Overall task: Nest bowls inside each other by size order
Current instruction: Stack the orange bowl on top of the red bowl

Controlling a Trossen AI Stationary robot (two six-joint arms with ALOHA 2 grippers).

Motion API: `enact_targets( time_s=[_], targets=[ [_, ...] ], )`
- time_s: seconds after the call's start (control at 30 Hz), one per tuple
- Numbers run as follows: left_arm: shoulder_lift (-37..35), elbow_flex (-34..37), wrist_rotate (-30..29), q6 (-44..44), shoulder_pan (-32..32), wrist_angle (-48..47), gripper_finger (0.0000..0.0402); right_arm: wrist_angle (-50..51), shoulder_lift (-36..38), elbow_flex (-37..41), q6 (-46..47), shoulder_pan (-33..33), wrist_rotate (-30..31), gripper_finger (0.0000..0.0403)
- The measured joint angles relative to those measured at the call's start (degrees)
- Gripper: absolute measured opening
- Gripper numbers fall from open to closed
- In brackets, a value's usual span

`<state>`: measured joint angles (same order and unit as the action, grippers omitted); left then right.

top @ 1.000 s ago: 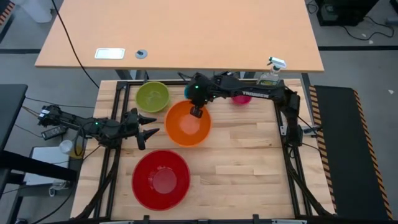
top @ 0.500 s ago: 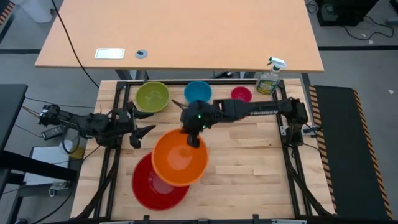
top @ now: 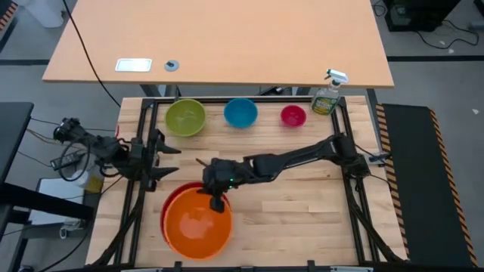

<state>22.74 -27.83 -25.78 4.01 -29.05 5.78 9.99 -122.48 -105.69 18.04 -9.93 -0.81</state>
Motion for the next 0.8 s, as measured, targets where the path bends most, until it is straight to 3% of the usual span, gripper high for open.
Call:
enact_targets(
  time_s=[0.2, 0.5, 0.8],
  targets=[
    [0.0, 0.0, 0.0, 0.4, -0.8, 0.1, 0.0253, -0.8, -4.0, 0.0, -3.5, 1.3, 3.1, 0.003],
    [-0.6, 0.0, -0.1, -0.2, -0.8, -2.2, 0.0253, 2.6, -6.0, 0.0, -2.5, 3.3, 0.9, 0.0043],
    [-2.3, 0.0, -0.1, -1.3, -0.8, -4.3, 0.0253, 3.4, -5.9, 0.0, -2.1, 3.2, 0.8, 0.0114]
  ],
)
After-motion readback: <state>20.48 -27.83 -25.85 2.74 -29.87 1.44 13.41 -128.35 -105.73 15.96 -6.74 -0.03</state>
